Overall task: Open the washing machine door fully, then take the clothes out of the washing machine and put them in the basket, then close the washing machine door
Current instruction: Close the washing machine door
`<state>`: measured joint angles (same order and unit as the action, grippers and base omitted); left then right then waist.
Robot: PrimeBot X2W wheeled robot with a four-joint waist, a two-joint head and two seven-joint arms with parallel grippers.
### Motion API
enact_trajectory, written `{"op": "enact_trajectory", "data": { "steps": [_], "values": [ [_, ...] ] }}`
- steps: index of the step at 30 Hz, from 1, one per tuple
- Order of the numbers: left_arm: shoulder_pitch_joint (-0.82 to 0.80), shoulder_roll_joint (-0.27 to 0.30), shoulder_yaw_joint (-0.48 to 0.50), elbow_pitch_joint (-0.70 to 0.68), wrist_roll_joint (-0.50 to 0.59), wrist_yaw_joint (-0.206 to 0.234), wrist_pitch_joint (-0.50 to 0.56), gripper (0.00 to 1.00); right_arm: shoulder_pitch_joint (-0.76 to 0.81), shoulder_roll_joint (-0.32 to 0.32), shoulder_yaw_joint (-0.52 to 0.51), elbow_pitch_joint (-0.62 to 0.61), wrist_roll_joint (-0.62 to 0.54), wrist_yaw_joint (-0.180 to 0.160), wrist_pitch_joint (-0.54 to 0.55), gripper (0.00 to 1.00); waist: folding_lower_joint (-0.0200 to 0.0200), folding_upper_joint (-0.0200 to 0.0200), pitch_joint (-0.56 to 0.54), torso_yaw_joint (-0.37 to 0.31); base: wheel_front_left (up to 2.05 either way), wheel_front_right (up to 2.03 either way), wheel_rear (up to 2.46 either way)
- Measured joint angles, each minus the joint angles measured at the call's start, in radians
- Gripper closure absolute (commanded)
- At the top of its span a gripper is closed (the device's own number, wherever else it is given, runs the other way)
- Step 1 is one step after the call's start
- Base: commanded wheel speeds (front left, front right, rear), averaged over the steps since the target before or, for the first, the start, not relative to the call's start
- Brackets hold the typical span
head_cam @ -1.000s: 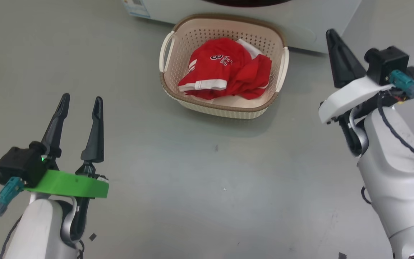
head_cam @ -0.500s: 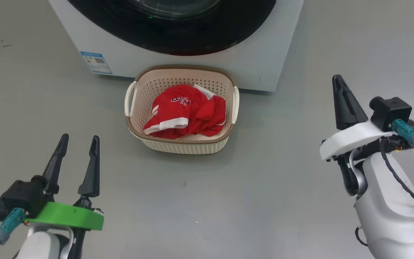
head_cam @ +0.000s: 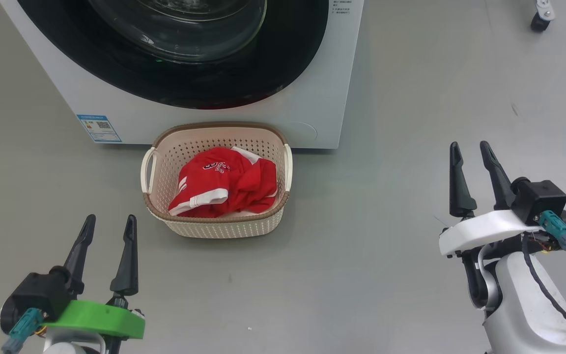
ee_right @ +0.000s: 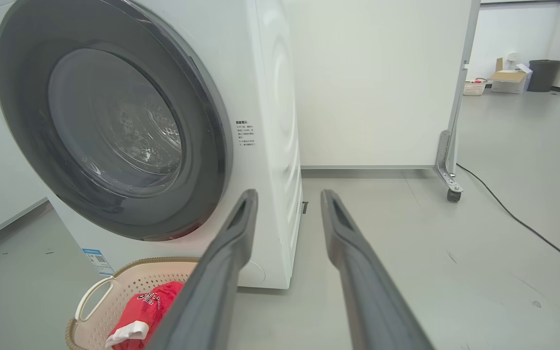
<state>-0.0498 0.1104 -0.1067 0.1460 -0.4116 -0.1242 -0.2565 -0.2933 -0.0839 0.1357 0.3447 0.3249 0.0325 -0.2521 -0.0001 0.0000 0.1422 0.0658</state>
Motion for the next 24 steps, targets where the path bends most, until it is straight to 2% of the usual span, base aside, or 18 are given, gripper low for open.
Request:
{"op": "enact_trajectory", "data": {
  "steps": [6, 9, 24],
  "values": [
    [0.000, -0.002, 0.009, -0.001, -0.001, 0.000, 0.000, 0.00, 0.060, 0.005, 0.000, -0.047, -0.012, -0.008, 0.000, 0.00, 0.0000, 0.0000, -0.020, -0.017, 0.00, 0.00, 0.00],
    [0.010, -0.011, 0.007, 0.001, -0.041, 0.000, 0.000, 0.00, 0.087, 0.007, 0.000, -0.065, -0.014, -0.009, 0.000, 0.00, 0.0000, 0.0000, -0.028, -0.023, 0.00, 0.00, 0.00],
    [0.015, -0.001, -0.011, 0.002, -0.022, 0.000, 0.000, 0.00, 0.161, 0.018, -0.007, -0.167, -0.036, -0.026, 0.000, 0.00, 0.0001, 0.0000, -0.026, -0.038, 0.00, 0.00, 0.00]
  ]
}}
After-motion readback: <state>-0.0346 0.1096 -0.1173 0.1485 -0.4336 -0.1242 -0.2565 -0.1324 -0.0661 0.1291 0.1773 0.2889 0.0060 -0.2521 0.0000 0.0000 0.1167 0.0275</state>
